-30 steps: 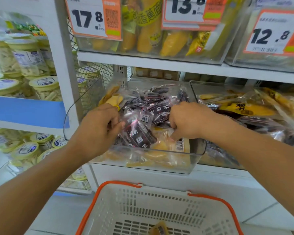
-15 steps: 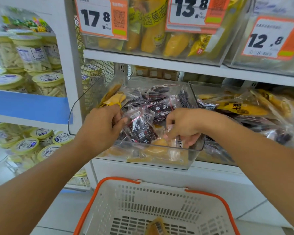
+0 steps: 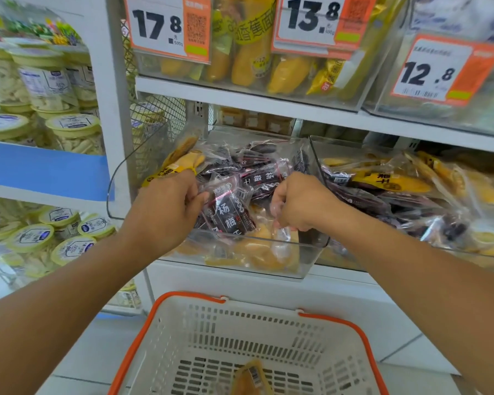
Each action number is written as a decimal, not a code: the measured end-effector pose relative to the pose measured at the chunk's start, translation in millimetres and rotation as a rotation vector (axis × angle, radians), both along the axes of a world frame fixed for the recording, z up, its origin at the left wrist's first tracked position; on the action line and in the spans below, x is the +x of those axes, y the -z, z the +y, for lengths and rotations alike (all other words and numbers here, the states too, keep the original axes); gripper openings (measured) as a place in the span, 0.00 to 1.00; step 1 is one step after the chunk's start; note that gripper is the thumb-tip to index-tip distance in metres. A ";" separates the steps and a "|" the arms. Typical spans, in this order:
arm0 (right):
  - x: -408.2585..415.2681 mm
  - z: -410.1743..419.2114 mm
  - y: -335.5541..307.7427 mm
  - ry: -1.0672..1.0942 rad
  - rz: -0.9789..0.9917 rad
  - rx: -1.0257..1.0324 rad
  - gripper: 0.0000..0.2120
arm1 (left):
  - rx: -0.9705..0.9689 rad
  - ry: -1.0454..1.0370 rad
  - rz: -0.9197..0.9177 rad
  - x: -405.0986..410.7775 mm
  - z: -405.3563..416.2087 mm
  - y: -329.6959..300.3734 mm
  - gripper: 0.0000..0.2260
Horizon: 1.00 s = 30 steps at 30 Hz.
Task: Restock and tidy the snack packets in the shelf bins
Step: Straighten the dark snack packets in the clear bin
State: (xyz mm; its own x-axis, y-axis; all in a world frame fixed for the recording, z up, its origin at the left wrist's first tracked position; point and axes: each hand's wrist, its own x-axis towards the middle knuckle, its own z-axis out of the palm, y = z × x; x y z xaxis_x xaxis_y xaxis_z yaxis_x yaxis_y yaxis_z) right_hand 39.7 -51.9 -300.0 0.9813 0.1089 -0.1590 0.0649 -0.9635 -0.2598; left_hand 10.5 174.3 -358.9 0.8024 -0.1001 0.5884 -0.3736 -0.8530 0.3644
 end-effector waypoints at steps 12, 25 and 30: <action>-84.5 -85.0 -96.7 -0.298 -0.426 0.443 0.06 | -0.025 0.074 0.033 -4.4 -10.4 1.2 0.12; -66.0 -74.0 -21.1 -0.496 -0.192 0.217 0.10 | 0.026 -0.080 -0.041 -4.3 19.8 -15.1 0.19; -38.9 -23.6 -17.8 -0.644 -0.254 0.044 0.39 | 0.151 -0.274 0.258 -1.9 28.0 -8.8 0.40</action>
State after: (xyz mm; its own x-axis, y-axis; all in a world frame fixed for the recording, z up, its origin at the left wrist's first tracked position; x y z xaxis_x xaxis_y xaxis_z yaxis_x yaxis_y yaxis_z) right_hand 0.7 -75.6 -282.3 0.7252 0.6833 0.0847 0.6843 -0.7016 -0.1985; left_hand 8.6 202.3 -350.1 0.9306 0.0685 0.3596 -0.0374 -0.9595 0.2794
